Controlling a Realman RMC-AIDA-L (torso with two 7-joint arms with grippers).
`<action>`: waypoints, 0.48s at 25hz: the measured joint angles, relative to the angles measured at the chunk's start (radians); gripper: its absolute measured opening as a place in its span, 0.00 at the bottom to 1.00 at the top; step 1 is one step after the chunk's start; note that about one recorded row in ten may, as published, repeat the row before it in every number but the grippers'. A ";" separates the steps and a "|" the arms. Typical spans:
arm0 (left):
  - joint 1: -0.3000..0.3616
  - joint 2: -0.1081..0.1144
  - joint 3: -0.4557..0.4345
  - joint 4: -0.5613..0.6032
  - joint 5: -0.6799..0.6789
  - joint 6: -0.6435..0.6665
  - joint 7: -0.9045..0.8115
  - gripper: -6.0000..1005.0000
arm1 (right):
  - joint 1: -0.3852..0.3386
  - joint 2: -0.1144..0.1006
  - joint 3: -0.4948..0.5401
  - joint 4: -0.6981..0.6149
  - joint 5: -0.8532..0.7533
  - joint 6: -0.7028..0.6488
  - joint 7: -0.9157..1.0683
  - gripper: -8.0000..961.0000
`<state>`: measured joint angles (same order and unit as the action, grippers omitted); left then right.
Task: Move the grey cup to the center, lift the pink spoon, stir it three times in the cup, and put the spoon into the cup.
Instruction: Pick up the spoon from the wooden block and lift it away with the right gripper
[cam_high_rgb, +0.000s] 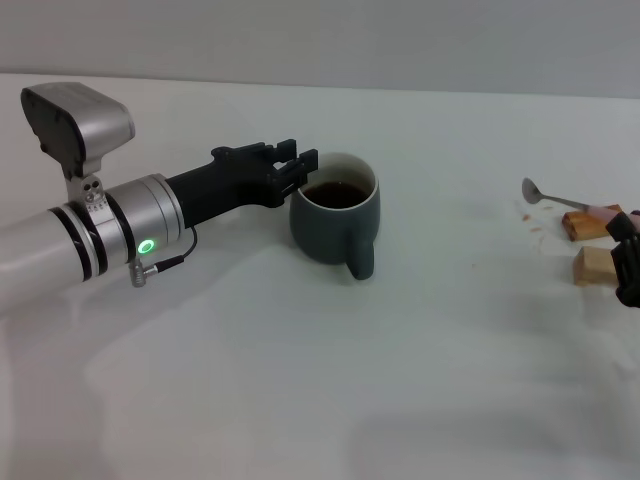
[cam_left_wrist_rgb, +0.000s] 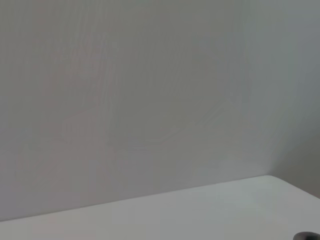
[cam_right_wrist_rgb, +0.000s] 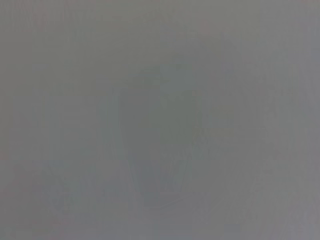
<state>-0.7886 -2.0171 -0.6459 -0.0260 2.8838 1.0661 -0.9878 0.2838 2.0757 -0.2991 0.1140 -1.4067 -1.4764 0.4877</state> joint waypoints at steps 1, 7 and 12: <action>0.000 0.000 -0.002 0.000 0.000 0.000 0.000 0.35 | 0.002 0.000 0.000 -0.002 0.000 -0.002 0.000 0.10; 0.002 0.000 -0.008 0.000 0.000 0.000 0.002 0.35 | 0.010 0.000 0.000 -0.011 0.000 -0.013 0.000 0.10; 0.003 -0.001 -0.008 0.000 -0.001 0.000 0.003 0.35 | 0.013 -0.001 0.000 -0.016 0.000 -0.006 0.000 0.10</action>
<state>-0.7856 -2.0180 -0.6540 -0.0261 2.8828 1.0661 -0.9850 0.2970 2.0749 -0.2990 0.0975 -1.4066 -1.4825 0.4878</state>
